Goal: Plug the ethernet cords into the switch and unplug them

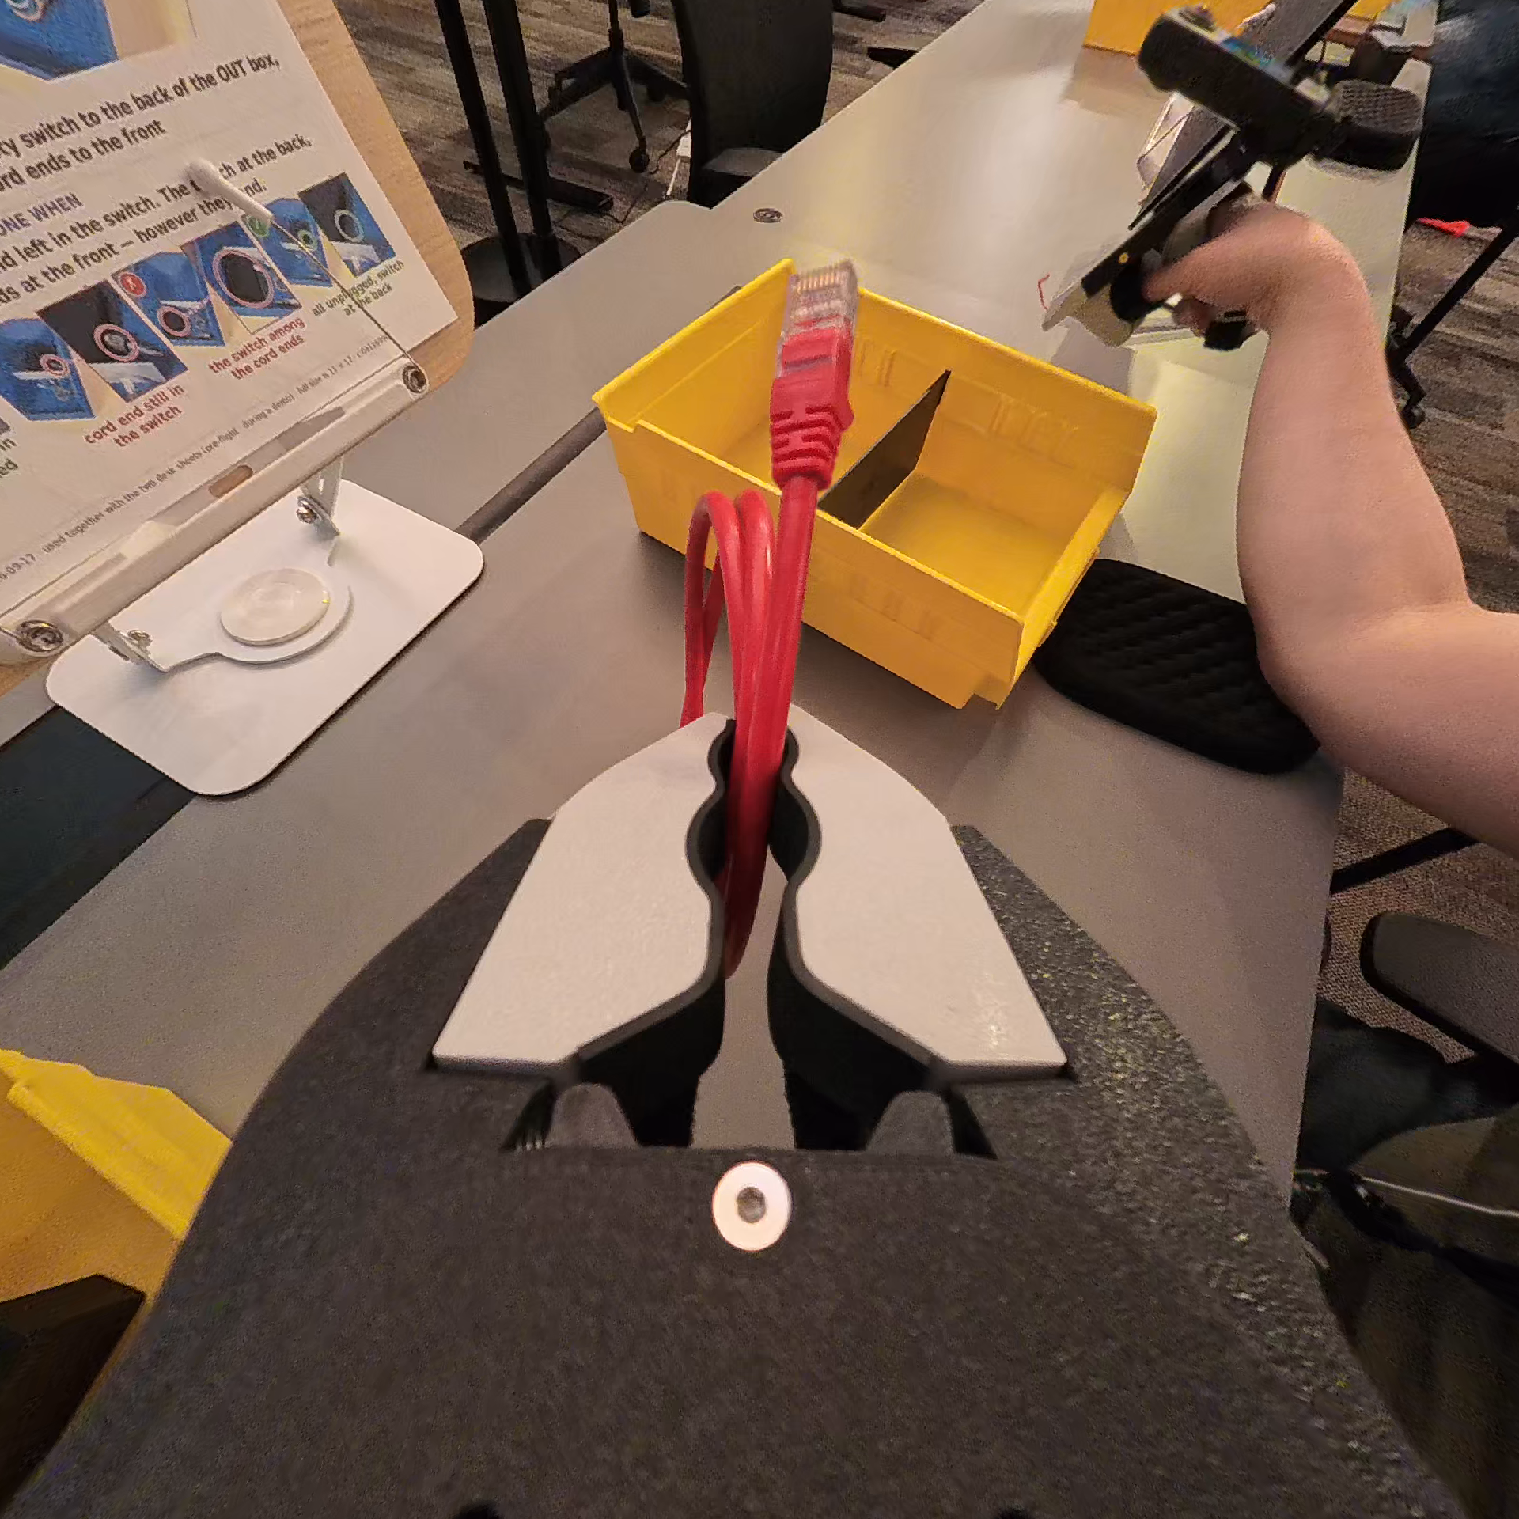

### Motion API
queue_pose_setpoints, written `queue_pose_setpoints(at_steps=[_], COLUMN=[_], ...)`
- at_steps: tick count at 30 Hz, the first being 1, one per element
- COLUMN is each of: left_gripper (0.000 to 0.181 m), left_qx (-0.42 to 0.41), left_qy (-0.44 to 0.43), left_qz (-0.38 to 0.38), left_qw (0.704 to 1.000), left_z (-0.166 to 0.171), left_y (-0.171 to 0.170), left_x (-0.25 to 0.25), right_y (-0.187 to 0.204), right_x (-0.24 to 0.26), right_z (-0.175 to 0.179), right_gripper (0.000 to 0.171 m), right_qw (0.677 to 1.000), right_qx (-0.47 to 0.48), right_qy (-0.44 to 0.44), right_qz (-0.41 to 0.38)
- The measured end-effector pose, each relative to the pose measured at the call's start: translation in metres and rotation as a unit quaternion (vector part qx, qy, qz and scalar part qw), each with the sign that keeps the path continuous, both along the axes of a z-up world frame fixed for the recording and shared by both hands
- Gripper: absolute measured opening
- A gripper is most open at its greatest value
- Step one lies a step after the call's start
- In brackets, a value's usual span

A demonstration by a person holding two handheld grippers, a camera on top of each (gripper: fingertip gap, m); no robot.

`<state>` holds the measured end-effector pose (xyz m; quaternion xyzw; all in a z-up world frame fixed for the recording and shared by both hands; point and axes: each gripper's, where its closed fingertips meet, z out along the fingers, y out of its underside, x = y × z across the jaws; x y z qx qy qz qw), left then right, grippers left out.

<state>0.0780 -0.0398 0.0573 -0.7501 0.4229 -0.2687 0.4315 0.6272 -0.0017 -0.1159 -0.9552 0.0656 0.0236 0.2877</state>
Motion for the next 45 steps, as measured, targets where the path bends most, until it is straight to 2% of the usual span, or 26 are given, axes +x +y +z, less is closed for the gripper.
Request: queue_pose_setpoints(at_steps=[4, 6, 10, 12, 15, 18, 20, 25, 31, 41, 45], left_gripper=[0.006, 0.006, 0.005, 0.005, 0.006, 0.005, 0.005, 0.006, 0.006, 0.006, 0.006], left_qx=[-0.004, -0.005, -0.003, 0.001, 0.006, 0.005, 0.003, -0.003, -0.001, 0.004, 0.004], left_qy=[0.004, 0.006, 0.007, 0.007, 0.009, 0.009, 0.011, 0.023, 0.026, 0.021, 0.020], left_qz=[0.000, 0.002, 0.002, 0.003, 0.006, 0.005, 0.003, 0.001, 0.002, 0.006, 0.005], left_qw=[1.000, 1.000, 1.000, 1.000, 1.000, 1.000, 1.000, 1.000, 1.000, 1.000, 1.000], left_z=[-0.002, -0.003, -0.002, -0.001, 0.000, -0.001, -0.003, -0.010, -0.011, -0.005, -0.004], left_y=[0.001, 0.003, 0.003, 0.002, 0.002, 0.002, 0.002, 0.003, 0.001, 0.001, 0.000], left_x=[-0.001, -0.002, -0.002, -0.002, -0.003, -0.002, 0.000, 0.005, 0.006, 0.000, -0.001], right_y=[-0.014, -0.019, -0.024, -0.029, -0.038, -0.056, -0.073, -0.101, -0.104, -0.096, -0.093], right_x=[0.008, 0.010, 0.040, 0.052, 0.059, 0.074, 0.074, 0.065, 0.068, 0.063, 0.059], right_z=[-0.006, -0.007, -0.014, -0.017, -0.009, -0.001, -0.002, -0.010, -0.031, -0.046, -0.046], right_gripper=[0.002, 0.002, 0.002, 0.002, 0.002, 0.002, 0.002, 0.002, 0.002, 0.003, 0.005], right_qw=[0.999, 0.995, 0.968, 0.954, 0.951, 0.923, 0.909, 0.890, 0.852, 0.824, 0.830], right_qx=[-0.046, -0.083, -0.154, -0.160, -0.135, -0.129, -0.130, -0.145, -0.170, -0.187, -0.169], right_qy=[-0.020, -0.034, -0.139, -0.170, -0.170, -0.248, -0.262, -0.279, -0.336, -0.359, -0.354], right_qz=[0.010, 0.046, 0.145, 0.190, 0.221, 0.264, 0.296, 0.331, 0.364, 0.396, 0.397])
